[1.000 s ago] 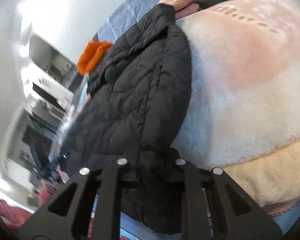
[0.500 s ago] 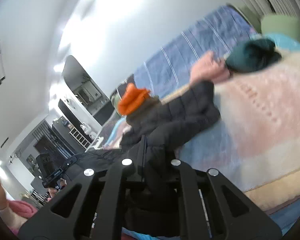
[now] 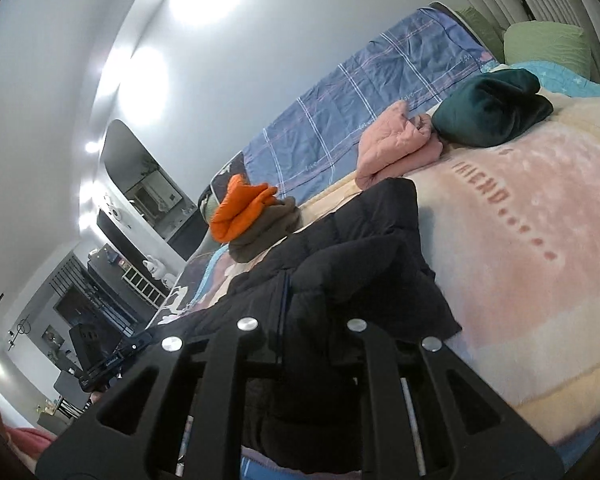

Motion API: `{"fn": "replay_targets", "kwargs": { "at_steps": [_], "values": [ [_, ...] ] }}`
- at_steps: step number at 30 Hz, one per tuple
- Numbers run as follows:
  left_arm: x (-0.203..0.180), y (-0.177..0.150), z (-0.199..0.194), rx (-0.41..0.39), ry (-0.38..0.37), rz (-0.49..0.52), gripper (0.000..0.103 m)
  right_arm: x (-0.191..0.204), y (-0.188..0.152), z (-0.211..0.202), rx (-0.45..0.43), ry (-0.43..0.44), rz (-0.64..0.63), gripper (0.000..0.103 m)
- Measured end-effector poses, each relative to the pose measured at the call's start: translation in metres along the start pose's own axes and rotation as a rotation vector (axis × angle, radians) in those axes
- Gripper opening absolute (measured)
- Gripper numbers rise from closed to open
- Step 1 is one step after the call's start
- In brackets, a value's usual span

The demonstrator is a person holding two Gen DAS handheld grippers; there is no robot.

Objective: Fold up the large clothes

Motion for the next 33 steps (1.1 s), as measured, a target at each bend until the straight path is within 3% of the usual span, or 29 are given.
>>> {"fn": "replay_targets", "kwargs": {
  "at_steps": [12, 20, 25, 29, 33],
  "values": [
    [0.021, 0.049, 0.067, 0.083, 0.050, -0.014, 0.007, -0.030, 0.049, 0.073, 0.058, -0.101, 0.036, 0.014],
    [0.057, 0.060, 0.135, 0.162, 0.040, -0.143, 0.009, -0.072, 0.056, 0.125, 0.128, -0.135, 0.122, 0.020],
    [0.058, 0.057, 0.137, 0.168, 0.031, -0.145, 0.014, -0.076, 0.054, 0.126, 0.143, -0.113, 0.128, 0.046],
    [0.051, 0.052, 0.125, 0.163, 0.030, -0.137, 0.028, -0.066, 0.047, 0.115, 0.141, -0.093, 0.096, 0.060],
    [0.042, 0.046, 0.113, 0.156, 0.032, -0.116, 0.032, -0.056, 0.042, 0.102, 0.143, -0.042, 0.109, 0.070]
  ]
}}
Point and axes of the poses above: each gripper's, at about its wrist camera, not at the fingertips, and z roughly the way its jaws point, x to its left, y to its top, the point moved 2 cm from there along z, roughly the way its jaws point, and after that the axes turned 12 degrees about x, right-handed, at the moved point
